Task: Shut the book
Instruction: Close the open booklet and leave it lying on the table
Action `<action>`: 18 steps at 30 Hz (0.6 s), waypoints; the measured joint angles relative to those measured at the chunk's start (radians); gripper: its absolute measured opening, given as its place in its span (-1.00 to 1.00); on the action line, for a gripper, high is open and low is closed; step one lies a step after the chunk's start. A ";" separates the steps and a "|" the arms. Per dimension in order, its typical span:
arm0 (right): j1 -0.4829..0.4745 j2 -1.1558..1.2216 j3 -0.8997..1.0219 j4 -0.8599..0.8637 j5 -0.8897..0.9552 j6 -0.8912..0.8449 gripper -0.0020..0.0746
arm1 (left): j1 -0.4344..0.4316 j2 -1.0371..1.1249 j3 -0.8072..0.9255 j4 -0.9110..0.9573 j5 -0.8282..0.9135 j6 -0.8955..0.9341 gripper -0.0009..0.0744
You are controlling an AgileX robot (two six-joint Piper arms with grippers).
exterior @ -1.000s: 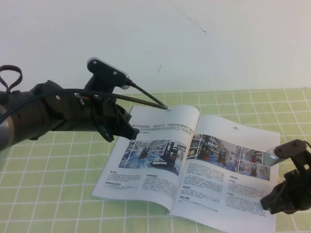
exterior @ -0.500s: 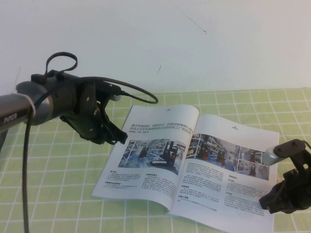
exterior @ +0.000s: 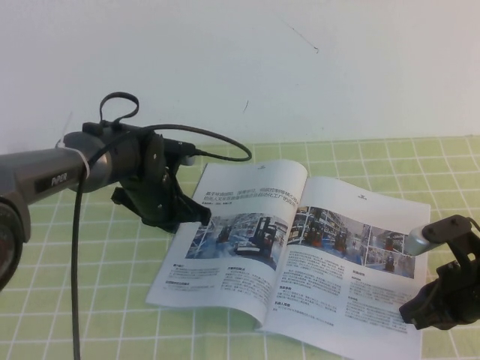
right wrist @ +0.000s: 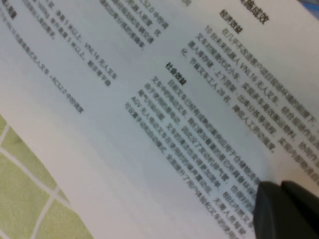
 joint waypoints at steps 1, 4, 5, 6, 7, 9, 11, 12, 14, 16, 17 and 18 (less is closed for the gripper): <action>0.000 0.000 0.000 0.000 0.000 0.000 -0.95 | -0.010 0.001 -0.002 -0.034 0.001 0.013 -0.99; 0.000 0.000 0.000 0.002 0.000 0.000 -0.95 | -0.055 0.002 -0.002 -0.153 0.013 0.086 -0.99; 0.000 0.000 0.000 0.002 0.000 0.000 -0.95 | -0.079 0.002 -0.002 -0.209 0.013 0.122 -0.99; 0.000 0.000 0.000 0.002 0.000 0.000 -0.95 | -0.107 0.005 -0.002 -0.262 0.013 0.155 -0.99; 0.000 0.000 0.000 0.002 0.000 0.000 -0.95 | -0.135 0.009 -0.002 -0.332 0.013 0.202 -0.99; 0.000 0.000 0.000 0.007 0.000 0.000 -0.95 | -0.189 0.015 -0.012 -0.469 0.016 0.300 -0.99; 0.000 0.000 0.000 0.008 0.000 -0.005 -0.95 | -0.230 0.021 -0.037 -0.611 0.041 0.412 -0.99; 0.000 0.000 -0.002 0.010 0.000 -0.012 -0.95 | -0.242 0.021 -0.056 -0.662 0.057 0.453 -0.99; 0.000 0.000 -0.010 0.010 0.003 -0.026 -0.95 | -0.264 0.021 -0.108 -0.770 0.100 0.536 -0.99; 0.000 -0.002 -0.030 -0.009 0.018 -0.030 -0.95 | -0.268 0.019 -0.161 -0.813 0.138 0.570 -0.99; 0.003 -0.004 -0.045 -0.028 0.028 -0.030 -0.95 | -0.268 0.017 -0.189 -0.824 0.155 0.580 -0.99; 0.005 -0.008 -0.056 -0.055 0.032 -0.028 -0.95 | -0.266 0.010 -0.209 -0.824 0.165 0.582 -0.99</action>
